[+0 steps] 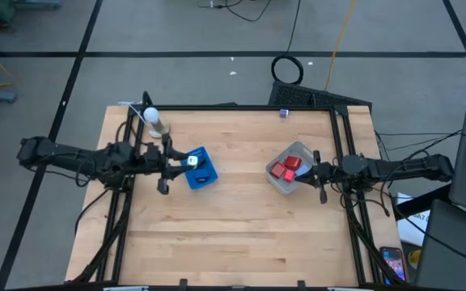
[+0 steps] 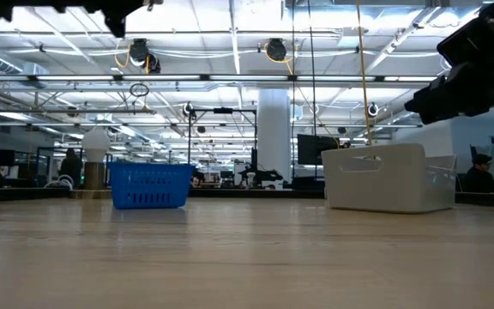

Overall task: Pick & Place Office items
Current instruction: Put the green charger adapter into the grey bin

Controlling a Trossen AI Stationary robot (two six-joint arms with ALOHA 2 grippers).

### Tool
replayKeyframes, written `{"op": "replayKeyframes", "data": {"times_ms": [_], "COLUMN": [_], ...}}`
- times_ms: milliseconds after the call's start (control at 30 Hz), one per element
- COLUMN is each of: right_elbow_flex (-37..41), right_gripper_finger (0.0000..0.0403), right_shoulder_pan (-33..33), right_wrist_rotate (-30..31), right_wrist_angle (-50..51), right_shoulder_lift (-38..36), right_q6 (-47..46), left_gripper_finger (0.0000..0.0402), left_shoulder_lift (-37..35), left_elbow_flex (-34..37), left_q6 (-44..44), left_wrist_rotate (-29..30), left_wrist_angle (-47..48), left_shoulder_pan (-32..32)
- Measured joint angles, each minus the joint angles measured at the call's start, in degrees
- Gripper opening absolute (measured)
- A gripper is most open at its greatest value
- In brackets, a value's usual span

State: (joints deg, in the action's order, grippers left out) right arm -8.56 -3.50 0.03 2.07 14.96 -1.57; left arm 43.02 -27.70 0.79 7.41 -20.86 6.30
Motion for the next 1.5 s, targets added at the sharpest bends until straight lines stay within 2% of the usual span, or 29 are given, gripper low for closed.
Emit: {"op": "replayKeyframes", "data": {"times_ms": [233,367,567,667,800,933,1133,1333,1500], "right_elbow_flex": [0.0,0.0,-0.4,-3.6,-9.8,-15.9,-22.8,-23.8,-24.6], "right_gripper_finger": [0.0000,0.0000,0.0000,0.0000,0.0010,0.0055,0.0171,0.0282,0.0315], "right_shoulder_pan": [0.0,-0.5,-4.9,-8.2,-12.9,-16.8,-20.2,-20.5,-20.5], "right_wrist_rotate": [3.3,3.1,3.4,6.7,14.0,21.4,31.4,31.5,31.5], "right_wrist_angle": [-8.5,-17.4,-33.7,-35.7,-35.8,-35.8,-38.4,-53.8,-62.3], "right_shoulder_lift": [3.5,6.9,15.3,20.0,27.8,35.5,45.3,51.3,56.9], "right_q6": [6.8,14.2,26.6,31.3,37.2,44.9,55.3,66.2,74.5], "left_gripper_finger": [0.0126,0.0126,0.0126,0.0126,0.0126,0.0126,0.0126,0.0126,0.0126], "left_shoulder_lift": [10.0,15.0,21.9,25.2,28.1,29.1,29.1,30.3,33.7], "left_elbow_flex": [-8.5,-12.4,-16.0,-16.8,-17.0,-17.0,-17.0,-17.0,-17.0], "left_q6": [0.5,0.5,3.0,4.5,6.3,7.8,9.2,9.6,11.3], "left_wrist_rotate": [-4.5,-7.1,-10.8,-13.5,-16.5,-16.6,-16.4,-14.5,-14.9], "left_wrist_angle": [-0.4,-0.6,-0.8,-4.2,-9.3,-11.2,-13.0,-16.4,-21.2], "left_shoulder_pan": [-0.7,-1.3,-2.8,-3.4,-4.0,-4.4,-4.4,-3.5,-3.2]}}
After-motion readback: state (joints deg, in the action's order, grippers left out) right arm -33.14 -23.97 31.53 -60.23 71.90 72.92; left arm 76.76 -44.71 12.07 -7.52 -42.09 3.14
